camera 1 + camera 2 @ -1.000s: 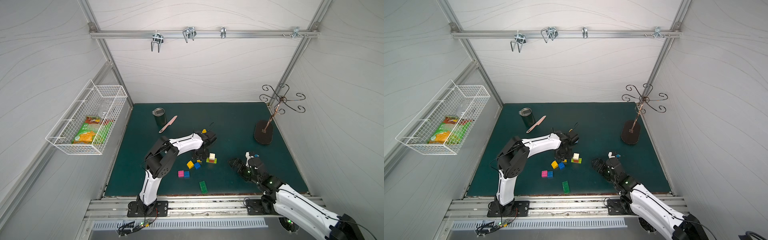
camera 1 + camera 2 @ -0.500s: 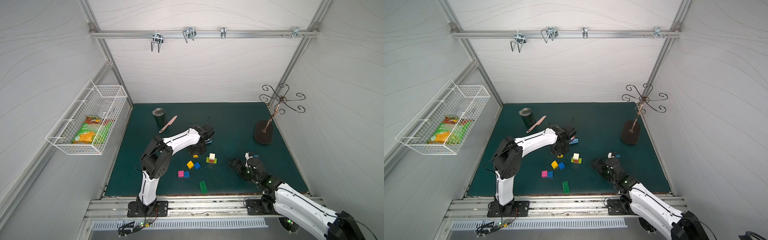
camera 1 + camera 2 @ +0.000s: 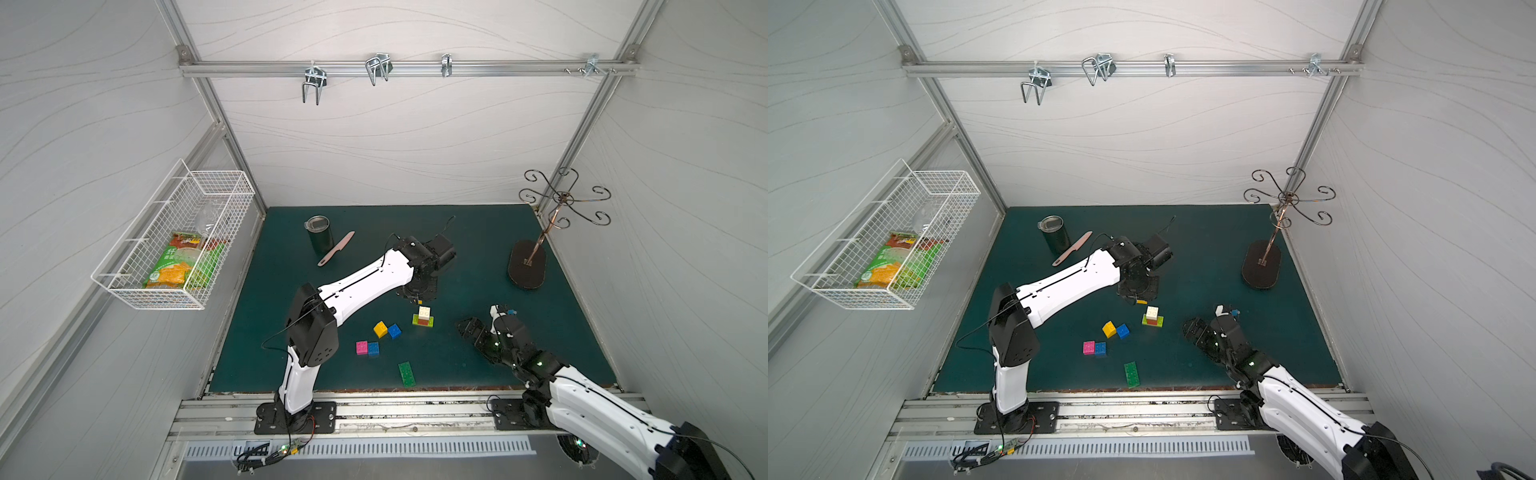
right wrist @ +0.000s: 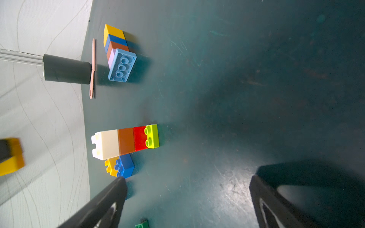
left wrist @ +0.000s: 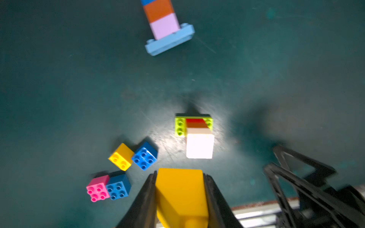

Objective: Assemble the number 1 with lego
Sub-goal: Assemble the lego brick with the lego brick.

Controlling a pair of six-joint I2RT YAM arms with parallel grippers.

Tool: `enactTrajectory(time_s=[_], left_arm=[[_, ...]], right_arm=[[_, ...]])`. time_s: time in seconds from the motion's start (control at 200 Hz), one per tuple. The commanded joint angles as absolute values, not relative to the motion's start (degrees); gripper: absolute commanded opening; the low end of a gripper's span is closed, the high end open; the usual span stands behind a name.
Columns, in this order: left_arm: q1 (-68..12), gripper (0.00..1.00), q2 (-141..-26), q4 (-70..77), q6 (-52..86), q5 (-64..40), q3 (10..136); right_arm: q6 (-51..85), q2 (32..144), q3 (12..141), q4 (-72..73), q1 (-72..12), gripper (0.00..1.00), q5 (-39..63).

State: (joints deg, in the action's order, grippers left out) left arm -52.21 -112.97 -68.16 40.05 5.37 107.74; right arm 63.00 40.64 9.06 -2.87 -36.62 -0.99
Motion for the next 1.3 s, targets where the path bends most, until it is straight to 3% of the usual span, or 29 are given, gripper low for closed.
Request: enactTrajectory(time_s=[0.0,1.296], left_arm=[[-52.70,0.09,-115.22,-69.11,39.02,3.79,108.98],[-53.40,0.11,-117.57,-58.10,37.34,3.58,100.96]], right_arm=[[62.32,39.40,10.20,-3.71,-36.30,0.99,-0.88],[62.58,36.50,9.32,-4.49,-35.79,0.99,-0.62]])
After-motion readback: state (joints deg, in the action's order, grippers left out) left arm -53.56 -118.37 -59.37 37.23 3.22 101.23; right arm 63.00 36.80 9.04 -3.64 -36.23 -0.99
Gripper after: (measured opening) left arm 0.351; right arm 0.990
